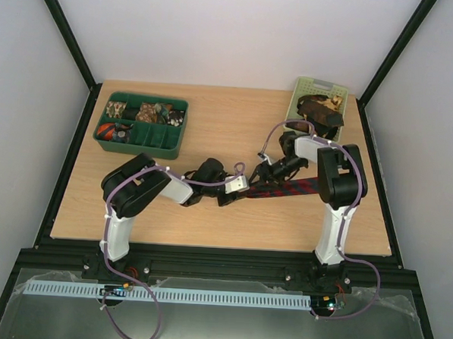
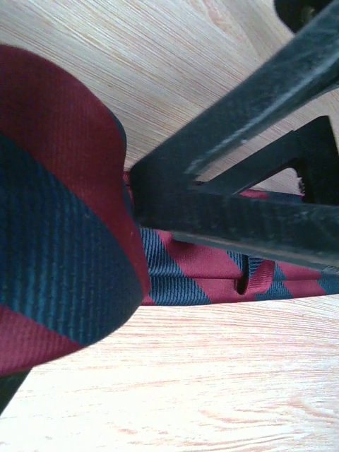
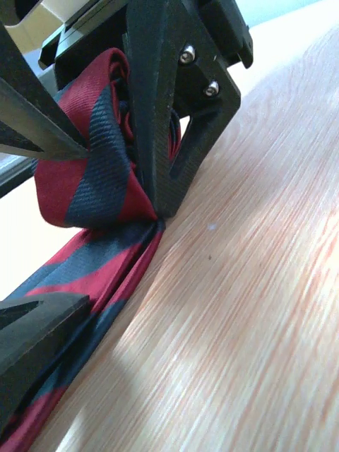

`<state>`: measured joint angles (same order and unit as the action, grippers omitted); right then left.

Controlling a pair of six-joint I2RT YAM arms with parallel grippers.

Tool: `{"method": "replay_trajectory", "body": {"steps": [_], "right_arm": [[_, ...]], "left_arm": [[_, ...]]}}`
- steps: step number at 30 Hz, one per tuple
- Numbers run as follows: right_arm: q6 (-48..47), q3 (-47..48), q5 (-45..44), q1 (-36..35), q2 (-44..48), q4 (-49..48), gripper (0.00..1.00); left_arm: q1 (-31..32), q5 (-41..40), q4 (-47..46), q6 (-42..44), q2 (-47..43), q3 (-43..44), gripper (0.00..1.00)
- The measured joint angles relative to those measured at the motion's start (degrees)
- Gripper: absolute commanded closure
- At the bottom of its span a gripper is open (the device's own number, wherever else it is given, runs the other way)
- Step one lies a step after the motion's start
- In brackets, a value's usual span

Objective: Roll the ties
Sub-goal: Roll the tie at the center of the board.

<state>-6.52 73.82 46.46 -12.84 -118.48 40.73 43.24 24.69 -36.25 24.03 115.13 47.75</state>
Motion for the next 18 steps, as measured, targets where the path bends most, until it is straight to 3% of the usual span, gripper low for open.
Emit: {"method": "replay_trajectory", "body": {"steps": [5,8,12,18], "right_arm": [[-0.3,0.5,-0.3,1.2,1.0,2.1,0.43],[1.0,0.5,0.7,0.8,1.5,2.2,0.49],[2.7,0.6,1.1,-1.2,1.5,1.5,0.63],[4.2,0.7,1.1,-1.8,1.5,0.7,0.95]], "left_arm": [[0.2,-0.5,0.9,1.3,0.0,0.5,0.59],[0.2,-0.6,1.4,1.8,0.0,0.9,0.59],[0.2,-0.5,2.0,2.4,0.0,1.1,0.59],[0.2,-0.5,2.1,2.7,0.0,1.2,0.58]]}}
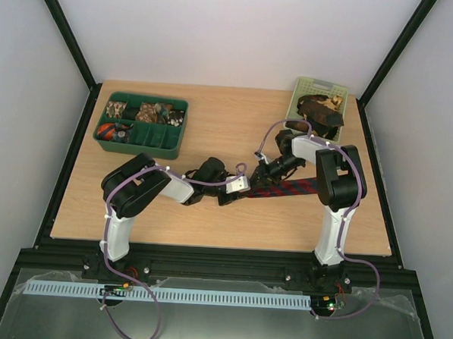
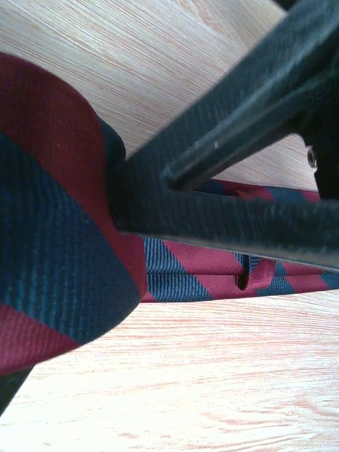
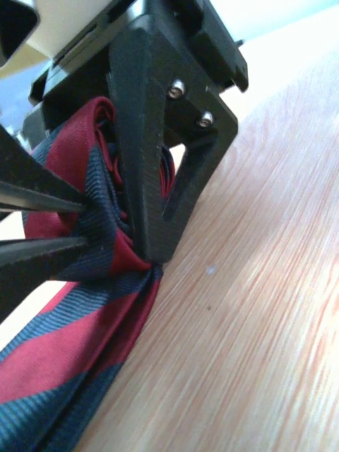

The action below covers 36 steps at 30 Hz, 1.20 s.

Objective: Roll the ties
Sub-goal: Roll the tie at the center of the board.

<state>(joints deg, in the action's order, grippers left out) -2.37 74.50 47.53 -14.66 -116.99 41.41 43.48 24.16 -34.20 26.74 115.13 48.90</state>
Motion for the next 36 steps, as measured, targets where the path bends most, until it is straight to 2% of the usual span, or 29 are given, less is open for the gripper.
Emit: {"method": "replay_trajectory", "body": {"steps": [2,4,7,9,22,25,26,27,28,30,36], "right_arm": [[0.0,-0.1,-0.2,0.0,0.0,-0.2,0.99],[0.0,-0.3,-0.8,0.0,0.0,-0.2,0.93],[0.3,-0.9,-1.1,0.0,0.0,-0.3,0.61],[0.1,-1.2,-1.0,0.1,0.0,-0.4,0.50],[2.3,-1.0,4.0,-1.0,0.3,-1.2,0.38],[1.7,-1.1,5.4,-1.2,0.7,-1.3,0.45],[1.6,-1.1,5.8,-1.4,0.9,-1.3,0.50],[1.7,-1.1,6.0,-1.5,1.3,-1.4,0.58],[1.7,-1.1,6.1,-1.5,1.4,-1.5,0.71],[1.7,-1.1,5.8,-1.5,1.5,-1.8,0.85],[0.8,-1.3,3.8,-1.4,1.5,-1.7,0.99]], "left_arm": [[0.0,0.0,0.1,0.1,0.0,0.0,0.58],[0.0,0.0,0.2,0.2,0.0,0.1,0.58],[0.0,0.2,0.4,0.3,0.0,0.2,0.58],[0.0,0.2,0.5,0.4,0.0,0.2,0.58],[-0.1,0.3,0.5,0.6,0.0,0.3,0.58],[-0.2,0.4,0.6,0.8,0.0,0.3,0.57],[-0.2,0.4,0.6,0.8,0.0,0.3,0.57],[-0.2,0.4,0.7,0.9,0.0,0.3,0.57],[-0.2,0.4,0.7,0.9,0.0,0.4,0.57],[-0.2,0.5,1.1,0.9,0.0,0.7,0.57],[-0.2,0.9,2.1,0.9,0.0,1.1,0.57]]}}
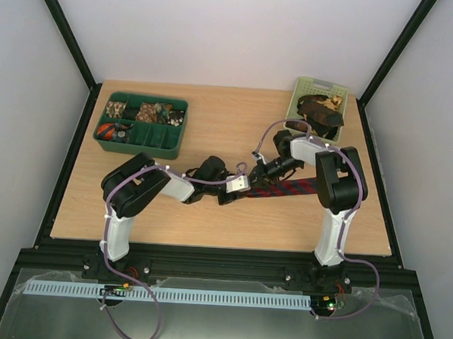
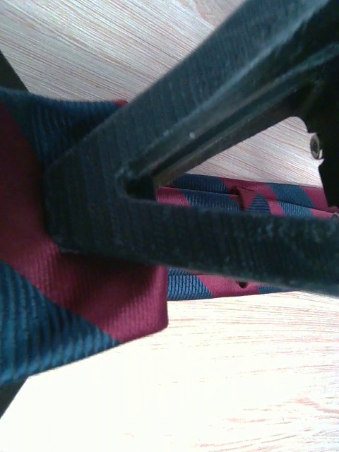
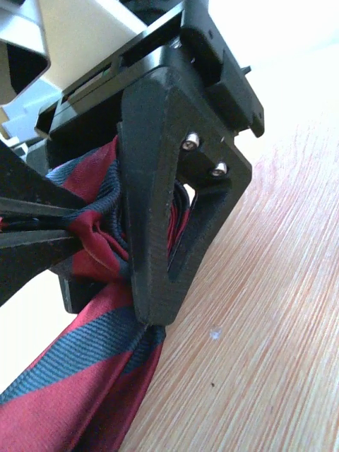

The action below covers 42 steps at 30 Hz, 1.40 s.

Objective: Roll the ties
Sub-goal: Roll the tie at the center of the board.

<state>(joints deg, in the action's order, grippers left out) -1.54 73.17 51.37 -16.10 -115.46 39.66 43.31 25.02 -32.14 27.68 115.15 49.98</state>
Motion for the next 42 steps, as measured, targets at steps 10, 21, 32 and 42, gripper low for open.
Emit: {"method": "replay_trajectory", "body": {"steps": [10,21,32,42], "right_arm": [[-0.4,-5.7,-5.0,2.2,0.7,-4.1,0.99],[0.2,-5.2,-5.7,3.1,-1.8,-3.9,0.99],[0.5,-5.0,-4.8,3.4,-2.5,-3.7,0.99],[0.7,-3.9,-4.6,3.7,-3.3,-3.7,0.98]], "left_arm": [[-0.9,1.0,0.0,-0.7,-0.2,0.1,0.19],[-2.4,4.0,1.0,-5.1,-4.1,-4.7,0.13],[-0.9,4.9,-8.9,-12.1,3.1,-0.4,0.27],[1.4,4.1,-10.3,-12.5,5.8,2.1,0.59]]}}
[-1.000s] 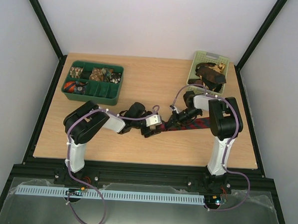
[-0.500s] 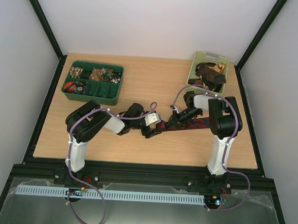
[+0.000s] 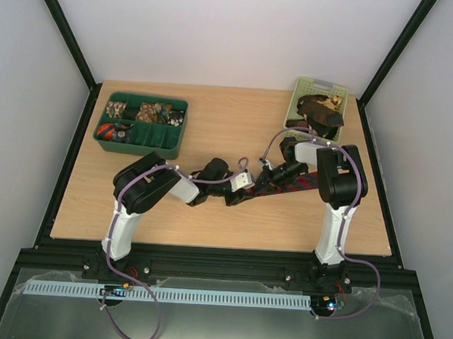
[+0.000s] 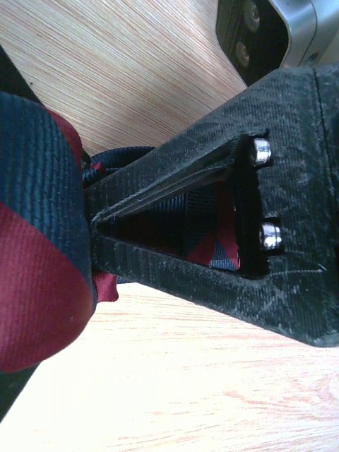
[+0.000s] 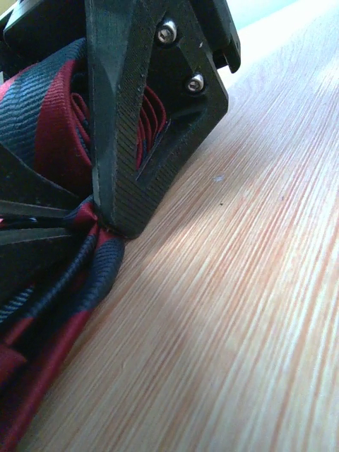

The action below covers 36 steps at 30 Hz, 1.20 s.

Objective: Roll the ties
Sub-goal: Roll the tie at the center of the board.

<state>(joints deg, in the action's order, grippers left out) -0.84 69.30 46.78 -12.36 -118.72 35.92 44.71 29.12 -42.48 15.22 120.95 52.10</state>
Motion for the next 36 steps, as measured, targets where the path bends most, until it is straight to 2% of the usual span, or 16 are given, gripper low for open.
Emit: {"method": "replay_trajectory", "body": {"steps": [2,6,13,17,20,25,28,33,36], "right_arm": [[0.1,0.0,0.1,0.0,0.0,-0.2,0.94],[-0.1,0.0,0.8,-0.1,0.0,-0.2,0.77],[-3.0,1.5,1.2,0.3,1.1,2.3,0.50],[-5.2,2.6,0.7,1.2,2.0,4.8,0.43],[-5.5,3.2,1.2,1.4,2.4,6.2,0.42],[-5.2,4.6,3.0,0.6,2.5,6.9,0.48],[-5.1,4.9,3.4,-0.8,2.5,7.1,0.61],[-5.1,5.3,3.1,-1.9,2.5,7.1,0.95],[-4.6,5.6,2.8,-1.8,2.5,6.9,0.99]], "left_arm": [[0.0,-0.5,0.2,0.3,-0.2,-0.3,0.61],[-0.2,-1.9,2.3,1.3,-1.4,-0.6,0.63],[-0.8,-3.2,11.1,4.8,-4.7,-0.5,0.64],[-1.0,-3.2,15.3,5.7,-5.2,0.9,0.64],[-1.0,-3.2,18.3,5.9,-5.2,2.5,0.64],[-1.1,-3.4,21.3,5.8,-5.1,4.2,0.63],[-1.1,-3.5,21.8,5.9,-5.1,4.5,0.63],[-1.1,-3.6,21.9,6.2,-5.0,4.5,0.62],[-1.1,-3.6,21.9,6.3,-5.0,4.5,0.58]]}}
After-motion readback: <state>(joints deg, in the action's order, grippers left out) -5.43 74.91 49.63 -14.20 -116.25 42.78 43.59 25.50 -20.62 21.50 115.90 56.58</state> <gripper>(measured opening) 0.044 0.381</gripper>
